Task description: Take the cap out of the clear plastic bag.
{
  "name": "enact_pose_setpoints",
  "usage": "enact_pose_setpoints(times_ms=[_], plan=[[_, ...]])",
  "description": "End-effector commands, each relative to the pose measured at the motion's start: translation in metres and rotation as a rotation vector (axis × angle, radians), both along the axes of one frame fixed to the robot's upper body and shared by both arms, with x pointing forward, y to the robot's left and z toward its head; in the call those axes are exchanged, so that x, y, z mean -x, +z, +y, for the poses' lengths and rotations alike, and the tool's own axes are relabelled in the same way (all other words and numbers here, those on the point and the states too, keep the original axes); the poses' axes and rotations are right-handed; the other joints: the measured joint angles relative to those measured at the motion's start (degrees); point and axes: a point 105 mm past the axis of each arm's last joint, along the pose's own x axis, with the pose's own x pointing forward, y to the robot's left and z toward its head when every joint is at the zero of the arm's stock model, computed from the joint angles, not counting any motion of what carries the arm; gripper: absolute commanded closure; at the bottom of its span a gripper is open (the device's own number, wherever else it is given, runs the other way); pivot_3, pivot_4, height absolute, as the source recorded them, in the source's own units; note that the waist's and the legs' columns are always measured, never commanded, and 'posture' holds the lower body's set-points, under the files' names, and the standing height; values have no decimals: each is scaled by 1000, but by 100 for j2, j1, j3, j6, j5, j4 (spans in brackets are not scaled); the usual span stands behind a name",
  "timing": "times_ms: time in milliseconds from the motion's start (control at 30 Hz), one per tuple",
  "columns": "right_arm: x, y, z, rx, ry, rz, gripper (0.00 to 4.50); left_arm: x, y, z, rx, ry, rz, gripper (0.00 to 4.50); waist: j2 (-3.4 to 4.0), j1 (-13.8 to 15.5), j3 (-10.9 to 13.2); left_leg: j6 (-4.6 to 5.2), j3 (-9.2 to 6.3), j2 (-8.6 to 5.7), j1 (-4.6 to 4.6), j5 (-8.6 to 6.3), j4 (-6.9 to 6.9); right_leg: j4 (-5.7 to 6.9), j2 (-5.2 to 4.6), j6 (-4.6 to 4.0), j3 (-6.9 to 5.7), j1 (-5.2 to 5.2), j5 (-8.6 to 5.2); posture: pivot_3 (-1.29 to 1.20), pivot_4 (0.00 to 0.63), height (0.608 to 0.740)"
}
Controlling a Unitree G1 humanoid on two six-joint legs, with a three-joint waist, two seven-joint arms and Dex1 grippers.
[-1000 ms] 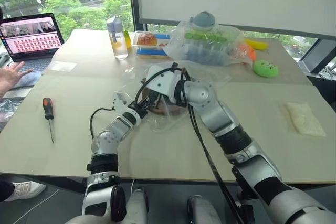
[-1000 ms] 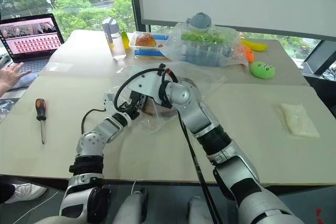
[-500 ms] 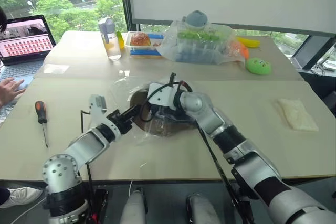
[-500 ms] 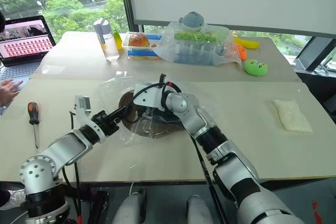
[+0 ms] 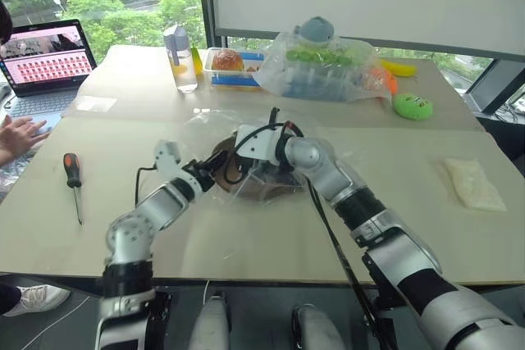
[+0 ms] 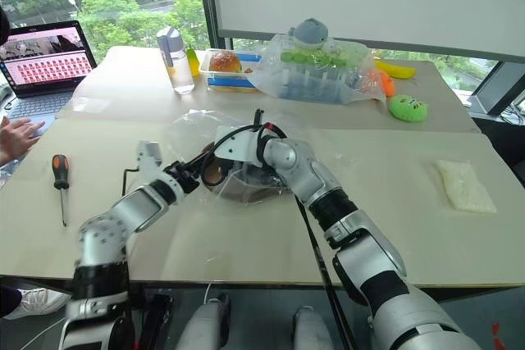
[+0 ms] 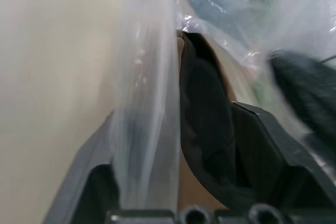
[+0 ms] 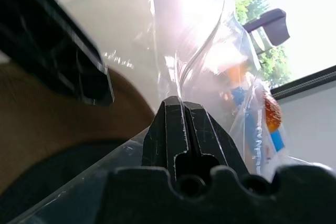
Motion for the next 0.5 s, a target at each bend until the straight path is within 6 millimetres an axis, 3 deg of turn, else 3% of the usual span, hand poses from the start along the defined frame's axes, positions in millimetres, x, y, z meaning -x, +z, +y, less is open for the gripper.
enact_pose_setpoints(times_ms=[33, 167, 267, 367, 433, 500], plan=[[2, 34, -3, -58, -14, -90, 4500, -26, 8, -1, -63, -4, -74, 45, 0, 3, 0, 0, 0, 0, -1, 0, -1, 0, 1, 0, 0, -2, 0, 0, 150, 740], [3, 37, -6, -64, -33, -102, 4500, -39, -1, 8, -124, 27, -74, 45, 0, -42, 0, 0, 1, 0, -2, 0, -6, -5, 0, 2, 2, -2, 0, 0, 150, 740], [3, 38, -8, -68, -44, -101, 4500, -39, -7, 29, -174, 81, -69, 45, 0, -66, 0, 0, -1, 0, 0, 0, -12, -2, 0, 2, 0, -3, 1, 0, 150, 740], [3, 37, -9, -73, -48, -93, 4500, -17, -11, 74, -254, 139, -38, 45, 0, -224, 0, -1, 0, 1, 3, 0, -11, 1, 0, 3, 5, -4, 2, 0, 150, 740], [4, 37, -8, -73, -47, -90, 4500, -5, -6, 85, -262, 133, -46, 45, 0, -344, 0, -1, 1, 2, 10, 0, -15, 6, 1, 2, 9, -3, 4, 0, 150, 740], [4, 37, -6, -78, -38, -82, 4500, 21, 31, 108, -379, 94, -133, 45, -3, -414, 3, -1, 0, 2, 22, 0, -27, 14, 1, 2, 10, -4, 3, 0, 150, 740]])
